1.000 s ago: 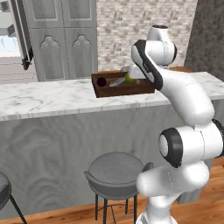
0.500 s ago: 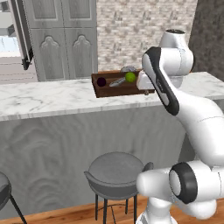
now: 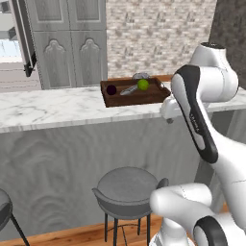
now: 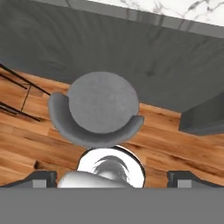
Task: Gather the lime and eggplant from the fridge and place them on a tray on the dining counter. Then gather the chicken drumsticks from the fridge and place them on the other tray.
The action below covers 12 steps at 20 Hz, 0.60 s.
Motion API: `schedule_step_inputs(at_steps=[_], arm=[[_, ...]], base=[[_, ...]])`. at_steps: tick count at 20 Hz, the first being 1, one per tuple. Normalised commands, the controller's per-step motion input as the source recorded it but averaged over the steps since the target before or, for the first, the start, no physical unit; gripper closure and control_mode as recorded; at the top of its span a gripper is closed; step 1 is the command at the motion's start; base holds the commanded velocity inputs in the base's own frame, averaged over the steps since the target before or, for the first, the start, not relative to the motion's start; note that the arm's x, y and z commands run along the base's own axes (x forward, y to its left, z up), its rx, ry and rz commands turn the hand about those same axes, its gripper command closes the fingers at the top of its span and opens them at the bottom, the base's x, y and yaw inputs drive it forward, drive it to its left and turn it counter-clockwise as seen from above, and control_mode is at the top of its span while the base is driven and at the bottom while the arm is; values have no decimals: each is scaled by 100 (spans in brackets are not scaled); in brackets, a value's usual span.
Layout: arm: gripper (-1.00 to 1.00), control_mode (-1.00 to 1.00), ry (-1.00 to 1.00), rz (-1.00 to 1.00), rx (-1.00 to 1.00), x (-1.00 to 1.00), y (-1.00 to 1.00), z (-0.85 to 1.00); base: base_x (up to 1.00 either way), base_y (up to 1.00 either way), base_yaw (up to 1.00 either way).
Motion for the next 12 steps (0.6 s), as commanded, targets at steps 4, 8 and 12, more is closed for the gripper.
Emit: schedule_step_inputs(at_steps=[4,8,12], arm=[[-100,-100,0,-8,0,-92,0,0],[-100,-100,0,-22,0,-78,-7,-2],[-100,-100,0,-13,0,-49,-6,0]], base=[[0,0,0],[0,0,0],[0,0,0]])
